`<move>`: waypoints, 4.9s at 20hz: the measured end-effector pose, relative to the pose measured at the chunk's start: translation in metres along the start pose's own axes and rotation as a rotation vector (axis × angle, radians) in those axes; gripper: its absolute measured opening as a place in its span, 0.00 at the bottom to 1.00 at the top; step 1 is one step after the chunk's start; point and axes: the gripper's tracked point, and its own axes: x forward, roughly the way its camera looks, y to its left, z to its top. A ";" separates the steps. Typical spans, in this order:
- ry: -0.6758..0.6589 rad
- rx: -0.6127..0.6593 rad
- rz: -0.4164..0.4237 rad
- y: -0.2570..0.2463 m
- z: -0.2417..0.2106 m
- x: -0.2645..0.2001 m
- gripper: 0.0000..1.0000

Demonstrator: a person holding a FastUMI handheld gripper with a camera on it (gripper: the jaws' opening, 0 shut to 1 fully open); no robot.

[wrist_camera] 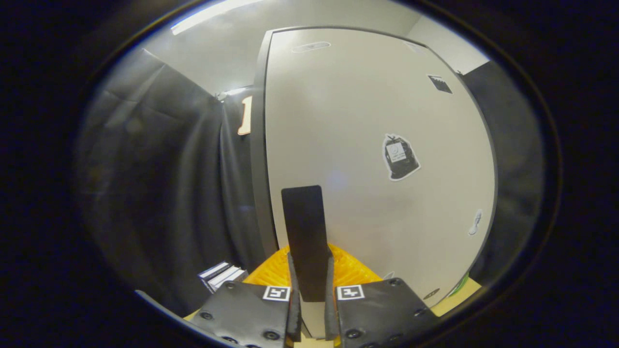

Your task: Open the shoe cabinet door, grab the shoes and put them into the shoe cabinet, then close the shoe cabinet door.

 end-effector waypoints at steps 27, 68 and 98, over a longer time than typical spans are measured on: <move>0.014 0.008 0.122 -0.034 0.015 -0.103 0.15; -0.019 0.065 -0.104 -0.294 0.052 -0.222 0.04; 0.009 0.058 0.141 -0.151 -0.056 -0.237 0.12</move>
